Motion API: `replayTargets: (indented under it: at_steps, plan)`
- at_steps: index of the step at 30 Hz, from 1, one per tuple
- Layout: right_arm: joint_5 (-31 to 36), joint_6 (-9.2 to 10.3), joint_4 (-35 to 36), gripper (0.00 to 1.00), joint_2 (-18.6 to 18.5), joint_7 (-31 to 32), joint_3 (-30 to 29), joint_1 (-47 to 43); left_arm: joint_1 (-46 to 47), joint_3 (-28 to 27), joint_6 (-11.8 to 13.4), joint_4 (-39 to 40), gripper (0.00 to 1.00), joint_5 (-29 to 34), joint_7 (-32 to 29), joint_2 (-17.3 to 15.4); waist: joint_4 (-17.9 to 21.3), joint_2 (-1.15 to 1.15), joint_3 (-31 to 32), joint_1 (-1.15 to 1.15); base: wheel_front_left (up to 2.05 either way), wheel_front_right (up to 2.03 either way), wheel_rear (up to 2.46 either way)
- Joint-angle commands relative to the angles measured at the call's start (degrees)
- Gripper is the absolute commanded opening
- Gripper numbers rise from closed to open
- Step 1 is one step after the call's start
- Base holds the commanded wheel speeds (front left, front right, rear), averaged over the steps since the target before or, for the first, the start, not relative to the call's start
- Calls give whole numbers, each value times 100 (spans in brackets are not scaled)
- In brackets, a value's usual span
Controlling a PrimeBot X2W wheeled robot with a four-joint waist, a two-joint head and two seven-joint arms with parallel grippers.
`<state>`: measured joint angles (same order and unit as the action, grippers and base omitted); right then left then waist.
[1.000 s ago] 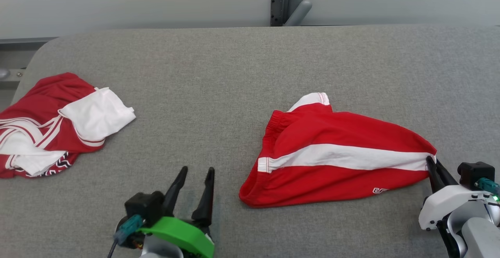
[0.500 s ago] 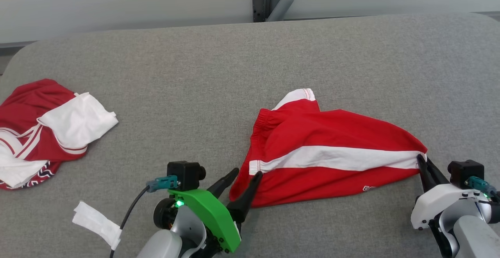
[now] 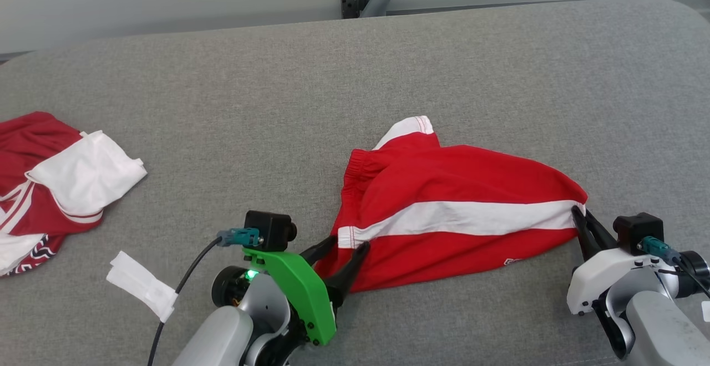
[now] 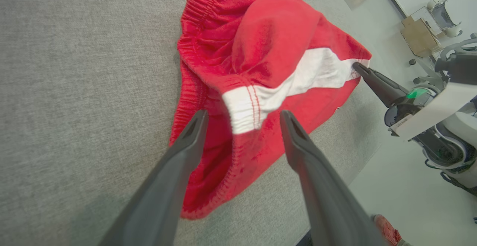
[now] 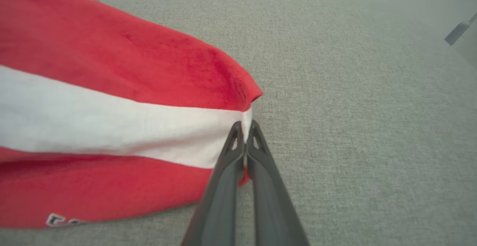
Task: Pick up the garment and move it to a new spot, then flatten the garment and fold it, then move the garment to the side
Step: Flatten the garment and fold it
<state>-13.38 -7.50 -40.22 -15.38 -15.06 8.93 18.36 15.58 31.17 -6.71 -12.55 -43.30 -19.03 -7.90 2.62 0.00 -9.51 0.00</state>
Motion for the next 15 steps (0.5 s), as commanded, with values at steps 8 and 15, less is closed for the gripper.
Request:
replayTargets:
  at_steps: [8, 15]
  plan:
    - [-6, 2, -6, 0, -51, -21, 47, -63, 192, -21, -5, -127, 0, -67, 98, 50, 83, 0, 0, 0, 0, 0, 0]
    - [-94, 2, 40, 0, -158, -21, 106, -72, 130, -5, -12, -26, 0, -217, 112, 119, 105, 0, 253, 0, 0, 0, 0]
